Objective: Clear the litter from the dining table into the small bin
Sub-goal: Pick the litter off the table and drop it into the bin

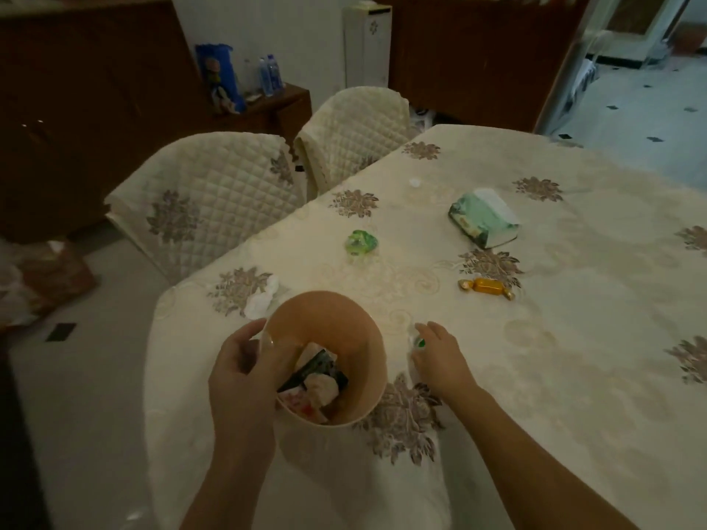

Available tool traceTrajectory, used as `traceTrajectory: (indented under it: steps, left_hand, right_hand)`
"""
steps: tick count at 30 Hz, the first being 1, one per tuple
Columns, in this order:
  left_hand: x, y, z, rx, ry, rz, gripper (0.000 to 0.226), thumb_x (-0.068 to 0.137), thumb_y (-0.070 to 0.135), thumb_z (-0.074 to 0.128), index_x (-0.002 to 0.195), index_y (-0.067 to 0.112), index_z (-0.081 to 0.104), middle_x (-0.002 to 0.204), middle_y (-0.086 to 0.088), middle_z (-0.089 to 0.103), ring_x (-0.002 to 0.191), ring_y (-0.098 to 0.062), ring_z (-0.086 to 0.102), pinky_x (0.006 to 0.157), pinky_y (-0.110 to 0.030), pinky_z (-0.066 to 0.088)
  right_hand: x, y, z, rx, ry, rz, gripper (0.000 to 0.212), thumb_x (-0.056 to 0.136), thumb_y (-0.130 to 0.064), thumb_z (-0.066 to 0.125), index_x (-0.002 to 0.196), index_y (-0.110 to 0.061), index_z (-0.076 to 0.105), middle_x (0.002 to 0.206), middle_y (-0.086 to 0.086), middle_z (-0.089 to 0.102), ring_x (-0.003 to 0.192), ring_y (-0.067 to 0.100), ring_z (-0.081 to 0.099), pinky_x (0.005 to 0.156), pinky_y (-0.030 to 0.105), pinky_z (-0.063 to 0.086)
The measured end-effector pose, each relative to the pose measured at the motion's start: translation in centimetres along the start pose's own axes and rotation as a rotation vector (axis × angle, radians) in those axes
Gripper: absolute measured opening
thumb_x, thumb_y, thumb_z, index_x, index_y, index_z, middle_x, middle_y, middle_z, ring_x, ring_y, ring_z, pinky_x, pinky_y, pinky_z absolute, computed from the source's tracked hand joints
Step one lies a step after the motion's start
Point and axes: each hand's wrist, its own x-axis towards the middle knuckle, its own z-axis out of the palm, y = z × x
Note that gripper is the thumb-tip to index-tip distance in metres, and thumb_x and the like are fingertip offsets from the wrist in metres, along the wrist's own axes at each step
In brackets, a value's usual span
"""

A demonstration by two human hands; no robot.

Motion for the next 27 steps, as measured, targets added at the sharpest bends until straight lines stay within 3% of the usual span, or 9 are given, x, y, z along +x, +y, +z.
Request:
traceTrajectory:
  steps: [4,7,10,13,15,18,20,23,27]
  left_hand:
    - [0.7,-0.3,-0.2,0.009,0.036,0.005,0.027,0.081,0.021,0.063,0.107,0.021,0.060,0.098,-0.010,0.065,0.095,-0.033,0.064,0.082,-0.051,0.053]
    - [0.7,-0.4,-0.1,-0.002,0.021,-0.004,0.028,0.082,0.019,0.063,0.109,0.020,0.059,0.100,-0.013,0.062,0.096,-0.035,0.063,0.082,-0.051,0.053]
    - [0.5,-0.5,0.1,-0.013,0.006,-0.008,0.024,0.082,0.017,0.062,0.106,0.021,0.059,0.101,-0.020,0.061,0.097,-0.039,0.062,0.083,-0.052,0.053]
    - [0.1,-0.4,0.7,-0.006,-0.029,-0.007,0.022,0.081,0.017,0.063,0.102,0.024,0.061,0.106,-0.026,0.059,0.097,-0.042,0.061,0.081,-0.053,0.052]
    - [-0.3,-0.5,1.3,-0.002,-0.066,-0.009,0.024,0.080,0.015,0.065,0.102,0.024,0.062,0.103,-0.025,0.061,0.094,-0.041,0.062,0.076,-0.049,0.054]
    - [-0.8,-0.6,2.5,-0.005,-0.120,0.018,0.019,0.080,0.016,0.065,0.095,0.028,0.062,0.094,-0.016,0.064,0.084,-0.031,0.064,0.063,-0.035,0.051]
    - [-1.1,-0.7,3.4,-0.015,-0.150,0.034,0.015,0.082,0.018,0.062,0.093,0.028,0.061,0.087,-0.011,0.061,0.078,-0.024,0.061,0.058,-0.026,0.049]
    - [-1.1,-0.8,4.9,-0.006,-0.176,0.023,0.015,0.084,0.015,0.059,0.094,0.026,0.061,0.085,-0.009,0.060,0.078,-0.022,0.060,0.060,-0.026,0.048]
    - [0.0,-1.0,7.1,0.019,-0.189,0.030,0.015,0.085,0.017,0.058,0.095,0.027,0.062,0.095,-0.016,0.063,0.087,-0.028,0.062,0.072,-0.039,0.052]
  right_hand:
    - [-0.2,0.4,1.6,0.031,0.097,-0.077,0.028,0.083,0.006,0.050,0.111,0.003,0.055,0.115,0.026,0.056,0.105,0.041,0.048,0.087,0.044,0.040]
    - [-0.4,-0.3,0.9,0.073,0.202,-0.097,0.023,0.083,0.002,0.050,0.105,0.000,0.057,0.108,0.023,0.059,0.100,0.040,0.051,0.082,0.037,0.038]
    - [-1.3,-3.5,-2.8,0.259,0.419,-0.131,0.026,0.083,-0.002,0.059,0.109,-0.004,0.056,0.105,0.014,0.060,0.099,0.026,0.052,0.082,0.027,0.037]
    - [-3.9,-7.7,-7.5,0.356,0.577,-0.365,0.027,0.081,-0.012,0.062,0.107,-0.008,0.057,0.099,0.001,0.058,0.092,0.009,0.049,0.080,0.018,0.040]
    - [-5.4,-10.1,-9.0,0.287,0.441,-0.499,0.026,0.081,-0.018,0.062,0.105,-0.009,0.059,0.099,0.004,0.062,0.092,0.012,0.052,0.081,0.014,0.038]
    - [-5.4,-11.0,-8.1,0.029,0.164,-0.471,0.030,0.085,-0.023,0.059,0.114,-0.014,0.056,0.116,0.008,0.061,0.104,0.017,0.048,0.082,0.004,0.025]
    - [-5.5,-10.2,-7.6,0.005,0.102,-0.506,0.035,0.085,-0.023,0.058,0.119,-0.014,0.053,0.123,0.009,0.057,0.112,0.020,0.046,0.089,0.015,0.031]
    - [-5.7,-8.5,-9.2,0.030,0.197,-0.513,0.031,0.079,-0.021,0.060,0.109,-0.011,0.059,0.110,0.011,0.064,0.103,0.023,0.054,0.085,0.029,0.043]
    - [-2.6,-4.3,-11.3,0.143,0.469,-0.294,0.022,0.082,-0.015,0.060,0.103,-0.006,0.061,0.103,0.014,0.066,0.097,0.028,0.058,0.084,0.019,0.035]
